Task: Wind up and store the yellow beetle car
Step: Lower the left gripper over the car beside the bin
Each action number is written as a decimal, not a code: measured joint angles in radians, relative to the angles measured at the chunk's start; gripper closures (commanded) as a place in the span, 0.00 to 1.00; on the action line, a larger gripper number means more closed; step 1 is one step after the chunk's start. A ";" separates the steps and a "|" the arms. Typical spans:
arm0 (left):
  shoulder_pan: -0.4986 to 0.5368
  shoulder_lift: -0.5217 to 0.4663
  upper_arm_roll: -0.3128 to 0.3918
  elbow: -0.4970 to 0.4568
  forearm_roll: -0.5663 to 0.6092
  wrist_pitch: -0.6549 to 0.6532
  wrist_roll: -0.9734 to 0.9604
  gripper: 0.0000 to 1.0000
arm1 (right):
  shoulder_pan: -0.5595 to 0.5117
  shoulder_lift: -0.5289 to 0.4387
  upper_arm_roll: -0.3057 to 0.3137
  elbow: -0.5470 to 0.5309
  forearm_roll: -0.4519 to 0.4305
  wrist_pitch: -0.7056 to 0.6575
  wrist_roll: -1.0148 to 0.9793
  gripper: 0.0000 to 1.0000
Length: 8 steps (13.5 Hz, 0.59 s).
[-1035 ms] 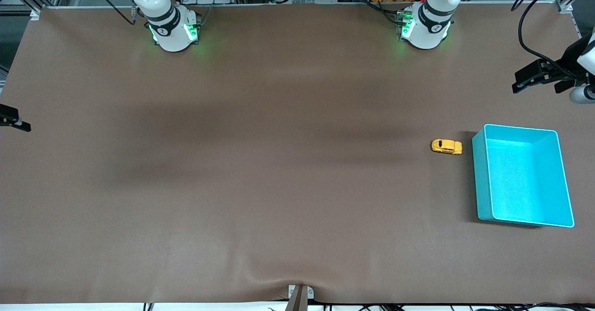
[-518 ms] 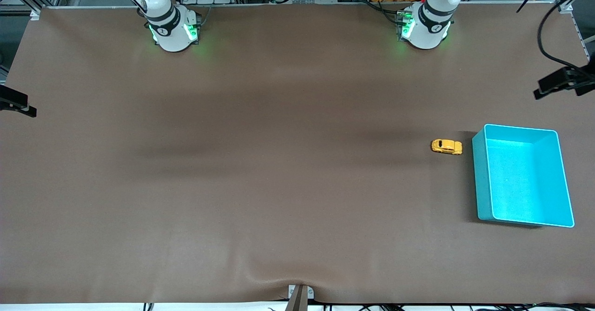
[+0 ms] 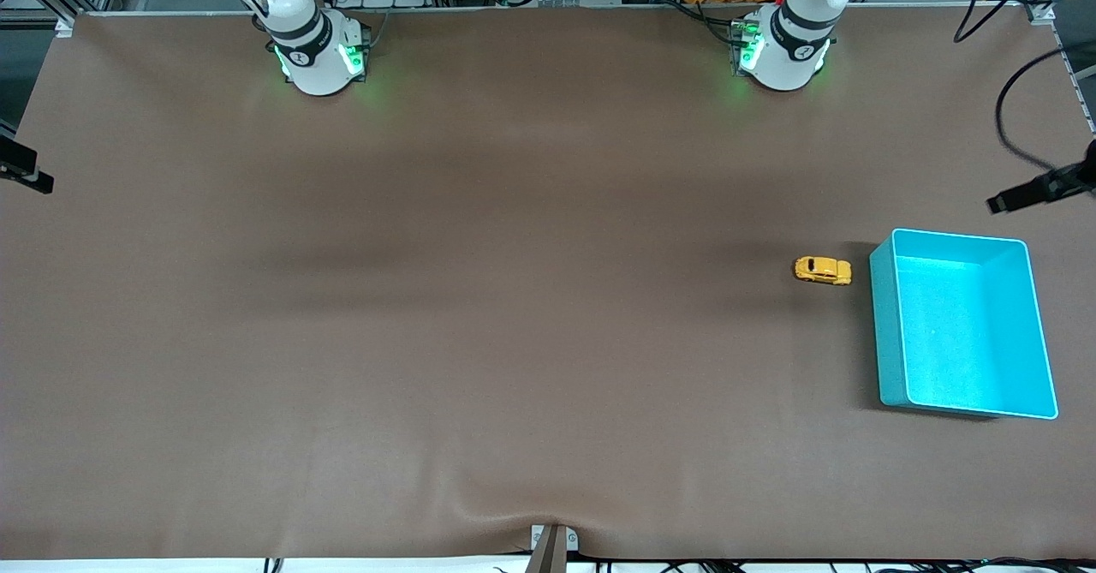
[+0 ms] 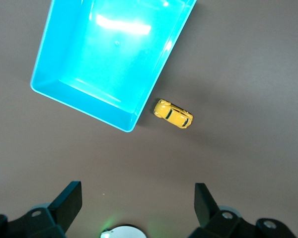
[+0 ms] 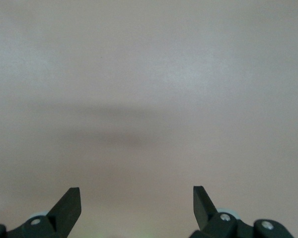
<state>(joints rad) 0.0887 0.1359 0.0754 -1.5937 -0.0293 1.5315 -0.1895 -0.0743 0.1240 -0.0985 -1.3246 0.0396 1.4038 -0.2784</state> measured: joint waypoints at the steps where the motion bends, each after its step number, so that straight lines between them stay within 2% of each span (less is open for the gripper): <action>1: -0.003 0.023 -0.007 -0.020 -0.001 0.032 -0.040 0.00 | 0.002 0.000 0.001 0.000 0.000 -0.001 0.000 0.00; 5: -0.015 0.048 -0.045 -0.171 -0.001 0.208 -0.191 0.00 | 0.042 -0.006 0.010 -0.002 -0.003 -0.007 0.084 0.00; 8: -0.016 0.048 -0.087 -0.339 -0.001 0.380 -0.357 0.00 | 0.049 -0.049 0.073 -0.034 -0.041 -0.005 0.169 0.00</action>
<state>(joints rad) 0.0724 0.1840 -0.0120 -1.9325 -0.0305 1.9119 -0.5463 -0.0249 0.0751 -0.0251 -1.3582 -0.0010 1.3986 -0.1092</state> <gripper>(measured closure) 0.000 0.000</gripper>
